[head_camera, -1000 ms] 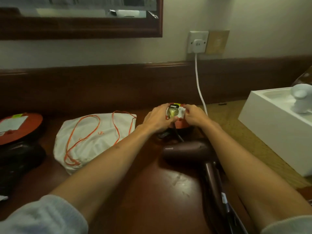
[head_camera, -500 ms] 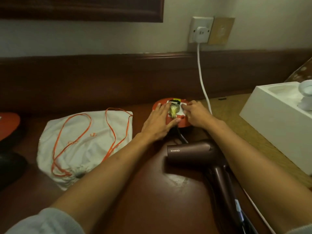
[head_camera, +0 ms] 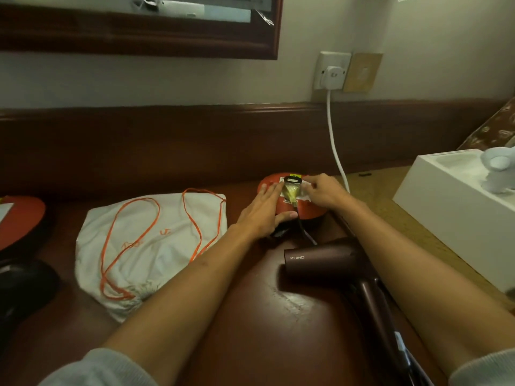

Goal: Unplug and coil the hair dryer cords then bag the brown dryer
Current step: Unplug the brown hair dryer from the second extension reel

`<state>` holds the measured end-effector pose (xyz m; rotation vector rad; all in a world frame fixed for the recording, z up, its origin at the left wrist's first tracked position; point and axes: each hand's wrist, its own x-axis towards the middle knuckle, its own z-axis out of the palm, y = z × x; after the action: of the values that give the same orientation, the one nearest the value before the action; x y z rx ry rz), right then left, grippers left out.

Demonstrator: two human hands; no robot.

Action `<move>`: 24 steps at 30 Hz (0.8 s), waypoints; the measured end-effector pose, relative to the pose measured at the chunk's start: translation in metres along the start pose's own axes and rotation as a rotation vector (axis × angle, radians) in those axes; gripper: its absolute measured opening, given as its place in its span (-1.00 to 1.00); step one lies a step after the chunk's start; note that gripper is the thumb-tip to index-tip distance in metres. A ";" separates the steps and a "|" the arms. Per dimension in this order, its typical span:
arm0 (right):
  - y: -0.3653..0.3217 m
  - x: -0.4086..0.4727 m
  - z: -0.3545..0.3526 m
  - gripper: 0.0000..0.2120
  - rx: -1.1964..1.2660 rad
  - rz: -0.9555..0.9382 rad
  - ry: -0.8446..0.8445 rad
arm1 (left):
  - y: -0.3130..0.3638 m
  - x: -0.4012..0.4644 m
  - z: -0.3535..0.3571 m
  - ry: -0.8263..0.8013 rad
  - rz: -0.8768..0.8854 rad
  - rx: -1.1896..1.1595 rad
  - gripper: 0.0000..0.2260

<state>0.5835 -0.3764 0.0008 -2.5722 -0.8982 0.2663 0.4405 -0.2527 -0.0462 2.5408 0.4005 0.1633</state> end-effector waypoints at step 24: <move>-0.038 -0.034 -0.021 -0.43 0.333 -0.041 -0.007 | -0.008 -0.022 -0.017 0.201 0.021 0.064 -0.31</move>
<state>0.5424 -0.3777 0.0376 -2.2454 -0.8296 0.3793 0.4138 -0.2446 -0.0369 2.6009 0.4631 0.4220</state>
